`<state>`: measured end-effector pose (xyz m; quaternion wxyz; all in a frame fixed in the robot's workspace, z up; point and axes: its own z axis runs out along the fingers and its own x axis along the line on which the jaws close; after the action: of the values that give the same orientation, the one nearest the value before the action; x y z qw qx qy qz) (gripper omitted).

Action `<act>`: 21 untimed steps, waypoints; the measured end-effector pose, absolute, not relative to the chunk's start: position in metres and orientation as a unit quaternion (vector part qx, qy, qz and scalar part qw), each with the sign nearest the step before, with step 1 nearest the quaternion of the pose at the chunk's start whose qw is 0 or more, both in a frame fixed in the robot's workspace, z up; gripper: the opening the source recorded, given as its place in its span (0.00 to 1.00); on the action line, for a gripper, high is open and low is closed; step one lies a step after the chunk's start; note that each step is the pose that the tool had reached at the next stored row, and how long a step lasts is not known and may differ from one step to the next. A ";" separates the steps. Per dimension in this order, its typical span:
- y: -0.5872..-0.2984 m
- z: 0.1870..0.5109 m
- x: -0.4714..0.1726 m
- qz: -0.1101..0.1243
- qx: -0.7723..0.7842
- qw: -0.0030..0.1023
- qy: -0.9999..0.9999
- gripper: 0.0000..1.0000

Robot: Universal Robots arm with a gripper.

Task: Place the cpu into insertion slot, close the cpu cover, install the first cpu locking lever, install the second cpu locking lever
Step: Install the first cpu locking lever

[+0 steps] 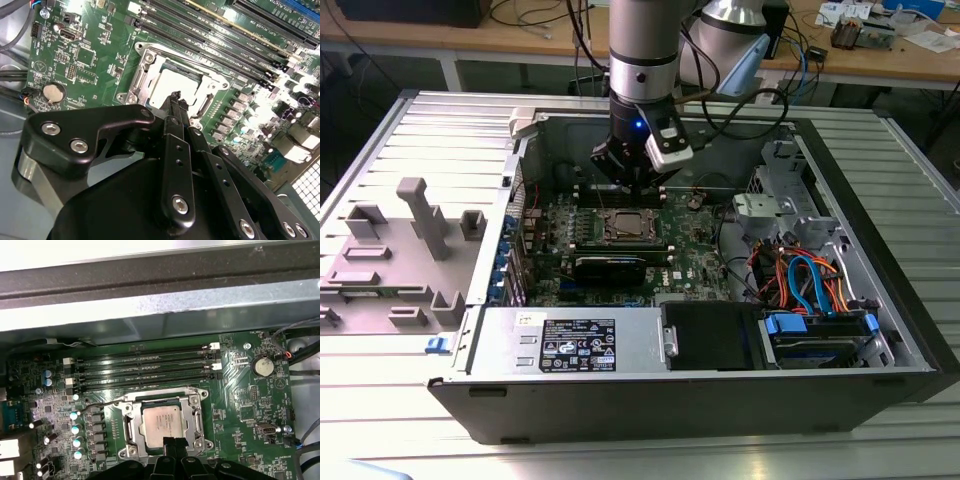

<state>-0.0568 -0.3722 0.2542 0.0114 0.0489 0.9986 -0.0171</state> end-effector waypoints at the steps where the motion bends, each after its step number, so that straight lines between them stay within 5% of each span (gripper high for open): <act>1: -0.372 0.254 -0.057 -0.017 0.047 0.011 0.999 0.11; 21: -0.372 0.254 -0.057 -0.016 -0.023 0.013 1.000 0.11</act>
<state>-0.0568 -0.3722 0.2543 0.0126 -0.0232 0.9995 -0.0162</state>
